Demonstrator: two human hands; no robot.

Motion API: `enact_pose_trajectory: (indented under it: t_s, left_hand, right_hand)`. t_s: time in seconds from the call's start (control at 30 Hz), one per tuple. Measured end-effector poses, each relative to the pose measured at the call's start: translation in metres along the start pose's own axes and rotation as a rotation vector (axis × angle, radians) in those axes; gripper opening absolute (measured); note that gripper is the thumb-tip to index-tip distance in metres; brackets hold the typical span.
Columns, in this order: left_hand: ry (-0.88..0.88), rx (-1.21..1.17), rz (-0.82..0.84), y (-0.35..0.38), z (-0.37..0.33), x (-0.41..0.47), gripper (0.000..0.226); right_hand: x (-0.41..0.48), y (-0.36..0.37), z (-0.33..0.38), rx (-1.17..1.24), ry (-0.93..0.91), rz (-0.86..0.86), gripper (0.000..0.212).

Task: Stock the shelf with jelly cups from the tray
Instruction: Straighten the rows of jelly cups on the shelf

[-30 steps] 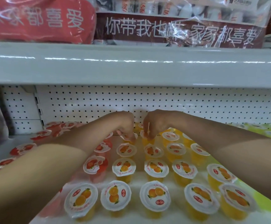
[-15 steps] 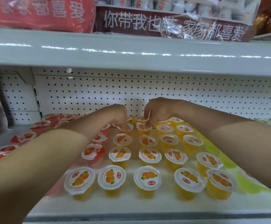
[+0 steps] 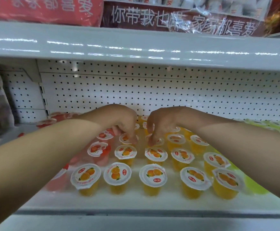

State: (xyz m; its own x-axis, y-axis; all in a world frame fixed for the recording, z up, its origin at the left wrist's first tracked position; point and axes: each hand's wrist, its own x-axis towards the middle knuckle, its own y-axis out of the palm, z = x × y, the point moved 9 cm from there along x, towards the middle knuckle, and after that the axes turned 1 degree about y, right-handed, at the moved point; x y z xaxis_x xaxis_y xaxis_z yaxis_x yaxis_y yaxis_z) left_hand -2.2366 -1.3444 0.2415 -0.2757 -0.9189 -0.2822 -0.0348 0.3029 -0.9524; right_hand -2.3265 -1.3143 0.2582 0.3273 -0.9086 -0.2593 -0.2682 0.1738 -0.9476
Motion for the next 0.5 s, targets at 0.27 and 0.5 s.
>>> enact_pose_trajectory:
  t_s: [0.27, 0.5]
  left_hand:
    - [0.022, 0.049, -0.108, -0.001, -0.01, -0.004, 0.034]
    - [0.053, 0.07, -0.127, -0.001, -0.012, -0.005, 0.041]
  right_hand:
    - [0.001, 0.001, -0.002, 0.007, 0.012, -0.034, 0.055]
    - [0.002, 0.0, -0.005, 0.058, 0.004, -0.056, 0.054]
